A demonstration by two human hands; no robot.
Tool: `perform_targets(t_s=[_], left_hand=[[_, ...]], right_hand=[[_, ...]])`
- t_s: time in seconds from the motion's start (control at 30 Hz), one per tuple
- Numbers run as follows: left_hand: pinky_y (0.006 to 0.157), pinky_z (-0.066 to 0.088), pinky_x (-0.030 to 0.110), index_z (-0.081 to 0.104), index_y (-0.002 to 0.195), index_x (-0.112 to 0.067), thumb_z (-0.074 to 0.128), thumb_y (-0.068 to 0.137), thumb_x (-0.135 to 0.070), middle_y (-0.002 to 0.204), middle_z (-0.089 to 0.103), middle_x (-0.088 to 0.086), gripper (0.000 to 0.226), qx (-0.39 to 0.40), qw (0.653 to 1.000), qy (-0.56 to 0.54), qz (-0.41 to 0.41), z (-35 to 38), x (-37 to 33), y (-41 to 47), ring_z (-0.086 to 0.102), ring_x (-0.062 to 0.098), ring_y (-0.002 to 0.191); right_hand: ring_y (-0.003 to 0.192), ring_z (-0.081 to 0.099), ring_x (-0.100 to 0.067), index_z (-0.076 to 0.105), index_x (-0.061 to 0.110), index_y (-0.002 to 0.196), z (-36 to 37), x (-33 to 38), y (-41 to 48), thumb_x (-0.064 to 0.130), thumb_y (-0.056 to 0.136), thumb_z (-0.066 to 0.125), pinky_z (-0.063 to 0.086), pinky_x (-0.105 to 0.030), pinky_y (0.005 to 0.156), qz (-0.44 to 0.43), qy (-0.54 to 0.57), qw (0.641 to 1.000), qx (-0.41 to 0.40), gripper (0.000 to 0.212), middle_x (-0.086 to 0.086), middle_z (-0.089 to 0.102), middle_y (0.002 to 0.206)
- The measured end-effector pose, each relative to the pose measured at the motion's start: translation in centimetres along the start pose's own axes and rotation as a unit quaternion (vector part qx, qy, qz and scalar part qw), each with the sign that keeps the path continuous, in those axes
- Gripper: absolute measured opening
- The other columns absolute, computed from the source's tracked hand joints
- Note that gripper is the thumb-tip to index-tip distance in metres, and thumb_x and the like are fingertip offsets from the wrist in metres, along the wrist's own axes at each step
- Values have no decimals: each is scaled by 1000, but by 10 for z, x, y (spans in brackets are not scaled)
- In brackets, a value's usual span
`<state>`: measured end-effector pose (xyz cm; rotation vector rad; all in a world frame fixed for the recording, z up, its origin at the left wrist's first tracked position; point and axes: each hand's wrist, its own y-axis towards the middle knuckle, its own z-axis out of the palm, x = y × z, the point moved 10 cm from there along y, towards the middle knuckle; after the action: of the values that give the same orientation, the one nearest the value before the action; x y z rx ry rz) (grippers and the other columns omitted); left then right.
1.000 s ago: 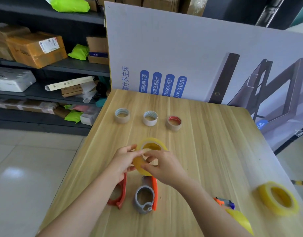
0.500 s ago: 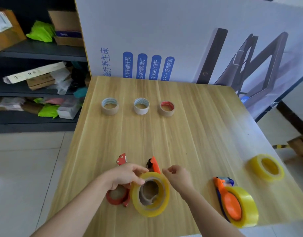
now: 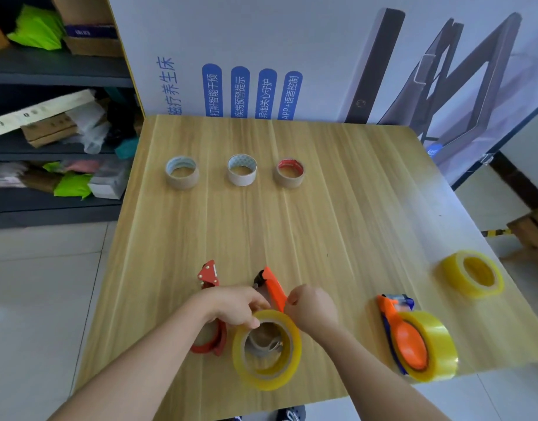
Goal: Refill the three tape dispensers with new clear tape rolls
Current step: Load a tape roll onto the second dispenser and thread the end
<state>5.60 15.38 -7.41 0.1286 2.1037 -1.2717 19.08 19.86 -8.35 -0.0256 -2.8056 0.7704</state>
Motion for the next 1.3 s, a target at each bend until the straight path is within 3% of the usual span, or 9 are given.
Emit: perform_targets(t_s=[0.13, 0.3, 0.43, 0.53, 0.63, 0.73, 0.9, 1.03, 1.3], left_hand=[[104, 41, 32, 54, 131, -31, 57, 92, -16, 131, 57, -11, 42, 9, 1000, 20, -10, 2, 0, 1, 53, 12, 118], [91, 39, 21, 53, 132, -29, 55, 94, -17, 128, 56, -11, 40, -2, 1000, -17, 0, -1, -14, 7, 52, 7, 110], [99, 37, 22, 53, 132, -30, 57, 94, -17, 119, 54, -13, 41, -50, 992, -113, 7, -11, -15, 6, 52, 7, 114], [99, 37, 22, 53, 133, -30, 58, 93, -18, 122, 57, -10, 41, -84, 984, -156, 8, -16, -10, 5, 54, 8, 115], [94, 37, 19, 55, 131, -30, 58, 93, -18, 118, 59, -10, 40, -93, 982, -162, 5, -13, -6, 6, 55, 6, 111], [102, 35, 23, 54, 132, -33, 58, 94, -19, 122, 58, -9, 41, -85, 984, -157, -10, -6, 4, 8, 52, 9, 118], [103, 34, 25, 50, 135, -36, 53, 96, -20, 132, 54, -3, 42, -107, 983, -149, -19, -11, 10, 13, 49, 11, 118], [102, 32, 25, 47, 137, -37, 48, 98, -28, 139, 50, -5, 40, -120, 985, -116, -40, -19, 12, 22, 45, 14, 127], [107, 36, 31, 45, 139, -35, 43, 100, -23, 145, 46, -1, 41, -133, 989, -37, -58, -27, 20, 39, 44, 18, 129]], right_hand=[[70, 57, -28, 68, 15, 86, -15, -12, 7, 17, 89, 45, 36, -26, 54, -26, -82, 995, -47, 23, -5, 62, 79], [89, 66, -26, 69, 19, 94, -25, -27, 10, 21, 92, 46, 37, -27, 57, -34, -74, 994, -71, 24, -1, 65, 89], [88, 65, -18, 69, 26, 101, -45, -23, -6, 62, 91, 44, 44, -29, 62, -45, 56, 989, -131, 44, 5, 68, 93], [74, 65, -15, 68, 30, 93, -38, -14, -15, 77, 78, 42, 51, -31, 61, -91, 102, 989, -63, 55, 5, 70, 78], [74, 64, -14, 66, 32, 99, -17, -9, -23, 61, 78, 56, 53, -32, 65, -144, 81, 986, 29, 37, 8, 68, 78], [78, 65, -19, 66, 28, 97, -9, -9, -27, 46, 81, 61, 55, -38, 69, -158, 93, 983, 30, 25, 4, 70, 84], [88, 66, -18, 66, 34, 114, -7, -5, -23, 47, 87, 59, 54, -35, 76, -155, 119, 981, 18, 31, 4, 72, 96], [85, 63, -18, 62, 32, 119, -3, -3, -13, 42, 93, 53, 48, -30, 68, -135, 128, 982, 19, 29, 4, 67, 91], [77, 54, -15, 62, 25, 103, 11, -1, 2, 44, 95, 51, 40, -28, 62, -116, 119, 986, 22, 24, 10, 56, 79]])
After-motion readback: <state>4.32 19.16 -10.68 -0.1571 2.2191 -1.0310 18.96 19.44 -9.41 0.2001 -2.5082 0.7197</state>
